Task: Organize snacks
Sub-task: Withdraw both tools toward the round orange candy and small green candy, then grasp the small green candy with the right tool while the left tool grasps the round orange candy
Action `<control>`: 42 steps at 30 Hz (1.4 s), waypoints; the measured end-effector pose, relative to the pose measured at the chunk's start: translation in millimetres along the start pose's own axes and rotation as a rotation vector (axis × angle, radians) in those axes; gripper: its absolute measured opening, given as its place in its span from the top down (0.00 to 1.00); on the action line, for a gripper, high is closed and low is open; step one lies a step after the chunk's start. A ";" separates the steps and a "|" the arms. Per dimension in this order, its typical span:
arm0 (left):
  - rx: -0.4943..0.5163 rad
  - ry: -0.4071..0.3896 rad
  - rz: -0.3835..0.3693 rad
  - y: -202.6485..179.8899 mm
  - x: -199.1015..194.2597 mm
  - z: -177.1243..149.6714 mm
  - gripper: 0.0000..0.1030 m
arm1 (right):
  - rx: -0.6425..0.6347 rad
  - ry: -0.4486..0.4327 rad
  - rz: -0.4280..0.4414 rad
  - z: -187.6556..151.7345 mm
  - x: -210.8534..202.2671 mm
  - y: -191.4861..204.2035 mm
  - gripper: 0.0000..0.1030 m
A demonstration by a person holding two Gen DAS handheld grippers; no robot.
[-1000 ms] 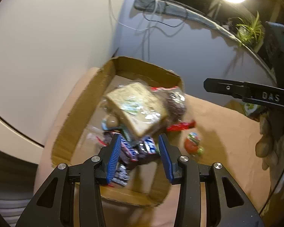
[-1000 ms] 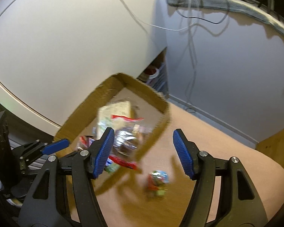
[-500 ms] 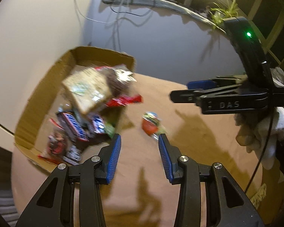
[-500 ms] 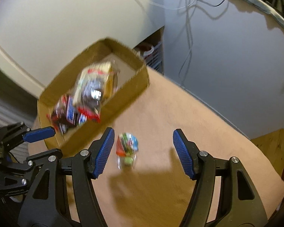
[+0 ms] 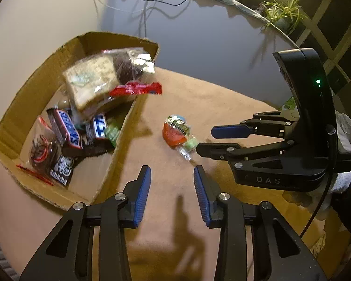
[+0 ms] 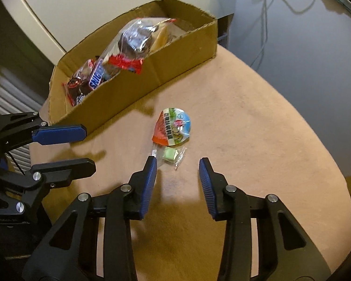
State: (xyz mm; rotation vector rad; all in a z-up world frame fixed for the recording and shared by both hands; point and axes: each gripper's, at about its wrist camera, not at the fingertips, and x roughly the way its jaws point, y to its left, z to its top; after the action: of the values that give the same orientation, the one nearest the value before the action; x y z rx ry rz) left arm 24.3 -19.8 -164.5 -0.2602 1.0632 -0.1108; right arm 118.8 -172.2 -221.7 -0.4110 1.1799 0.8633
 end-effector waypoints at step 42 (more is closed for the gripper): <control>0.082 -0.053 0.116 -38.7 84.9 49.6 0.51 | 0.040 -0.040 -0.063 -22.1 13.0 -43.6 0.81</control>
State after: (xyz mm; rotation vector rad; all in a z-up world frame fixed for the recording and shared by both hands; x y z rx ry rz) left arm 110.2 -67.5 -203.5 -0.1260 1.0158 -0.0430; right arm 139.9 -209.9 -248.1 -0.3949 1.1399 0.7889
